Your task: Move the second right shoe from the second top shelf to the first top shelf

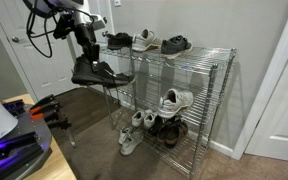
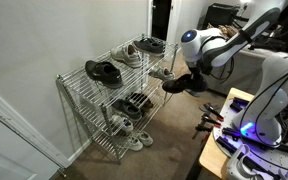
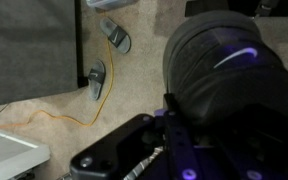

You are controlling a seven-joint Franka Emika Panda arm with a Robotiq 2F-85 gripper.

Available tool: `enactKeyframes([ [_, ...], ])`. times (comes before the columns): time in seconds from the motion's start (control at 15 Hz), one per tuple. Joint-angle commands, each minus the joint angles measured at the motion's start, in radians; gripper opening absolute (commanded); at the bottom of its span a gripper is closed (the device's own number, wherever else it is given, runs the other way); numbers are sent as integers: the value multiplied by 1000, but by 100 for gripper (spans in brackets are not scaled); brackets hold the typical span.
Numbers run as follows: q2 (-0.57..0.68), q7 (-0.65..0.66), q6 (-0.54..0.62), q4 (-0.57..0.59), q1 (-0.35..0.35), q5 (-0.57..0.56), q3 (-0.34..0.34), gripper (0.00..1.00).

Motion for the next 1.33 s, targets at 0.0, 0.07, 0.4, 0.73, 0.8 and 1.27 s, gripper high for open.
enactKeyframes([
  [0.0, -224, -37, -65, -65, -220, 50, 275, 6],
  [0.07, -271, -51, -61, -87, -280, 85, 354, 6],
  [0.4, -440, -193, 2, -144, -431, 303, 552, 6],
  [0.73, -437, -185, 215, -115, -332, 312, 474, 5],
  [0.8, -411, -178, 288, -115, -326, 302, 457, 5],
  [1.27, -186, -203, 731, -102, -452, 403, 544, 5],
])
